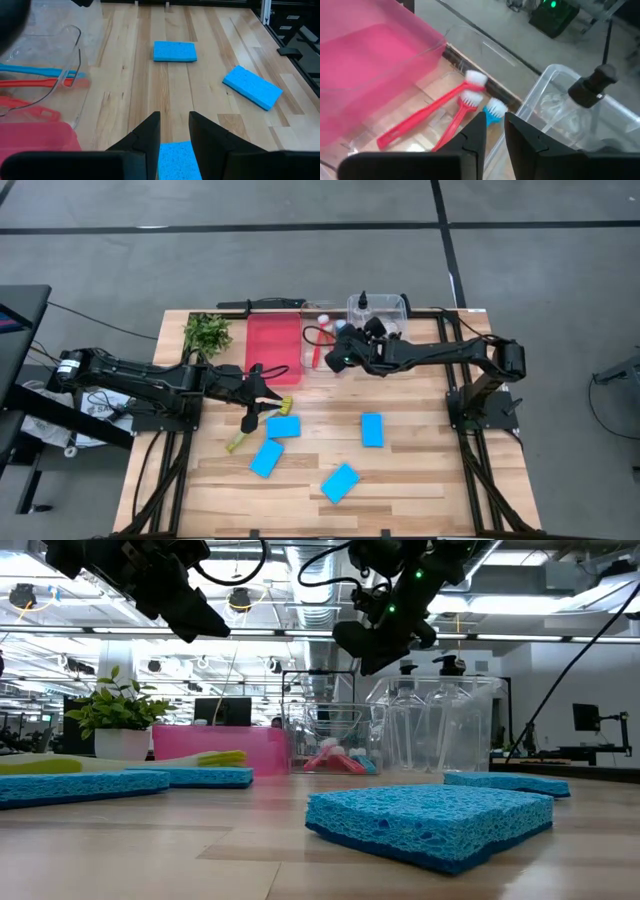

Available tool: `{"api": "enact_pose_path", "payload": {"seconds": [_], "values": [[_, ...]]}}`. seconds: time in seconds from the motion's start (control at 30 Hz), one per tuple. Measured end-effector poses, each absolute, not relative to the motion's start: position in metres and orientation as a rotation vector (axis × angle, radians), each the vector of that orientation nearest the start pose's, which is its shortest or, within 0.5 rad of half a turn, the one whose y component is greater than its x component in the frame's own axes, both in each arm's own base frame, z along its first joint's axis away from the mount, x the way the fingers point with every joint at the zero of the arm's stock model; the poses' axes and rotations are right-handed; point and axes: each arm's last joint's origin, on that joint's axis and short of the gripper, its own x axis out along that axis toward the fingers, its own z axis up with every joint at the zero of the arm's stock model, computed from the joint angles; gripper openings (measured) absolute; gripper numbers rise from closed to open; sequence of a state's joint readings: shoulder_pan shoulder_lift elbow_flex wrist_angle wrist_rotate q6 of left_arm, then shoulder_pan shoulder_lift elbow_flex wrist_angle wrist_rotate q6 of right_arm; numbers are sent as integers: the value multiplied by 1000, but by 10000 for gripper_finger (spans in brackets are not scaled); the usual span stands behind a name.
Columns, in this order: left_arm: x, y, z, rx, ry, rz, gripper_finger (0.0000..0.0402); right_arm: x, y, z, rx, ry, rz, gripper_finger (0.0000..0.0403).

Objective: Pick & Place Kitchen Sink Supplies
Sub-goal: Put the green dish brush into the left transparent bin

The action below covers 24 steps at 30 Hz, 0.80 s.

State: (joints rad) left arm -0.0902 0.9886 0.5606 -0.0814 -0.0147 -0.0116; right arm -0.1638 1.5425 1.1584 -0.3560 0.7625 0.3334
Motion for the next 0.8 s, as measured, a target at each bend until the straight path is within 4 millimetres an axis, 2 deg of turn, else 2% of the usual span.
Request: {"api": "enact_pose_path", "payload": {"seconds": [0.17,0.37,0.53,0.67,0.8], "values": [[206,-18,230,15,509,-71,103,322,-53,273,-47,570,-1017,63],[206,-18,230,3,509,-68,103,319,-6,268,-214,519,-1086,63],[206,-18,230,-25,510,-61,103,308,43,250,-319,534,-967,63],[207,-18,230,-40,504,-57,103,293,81,234,-404,557,-836,63],[207,-18,230,-63,504,-51,103,274,110,224,-470,558,-721,63]]}}
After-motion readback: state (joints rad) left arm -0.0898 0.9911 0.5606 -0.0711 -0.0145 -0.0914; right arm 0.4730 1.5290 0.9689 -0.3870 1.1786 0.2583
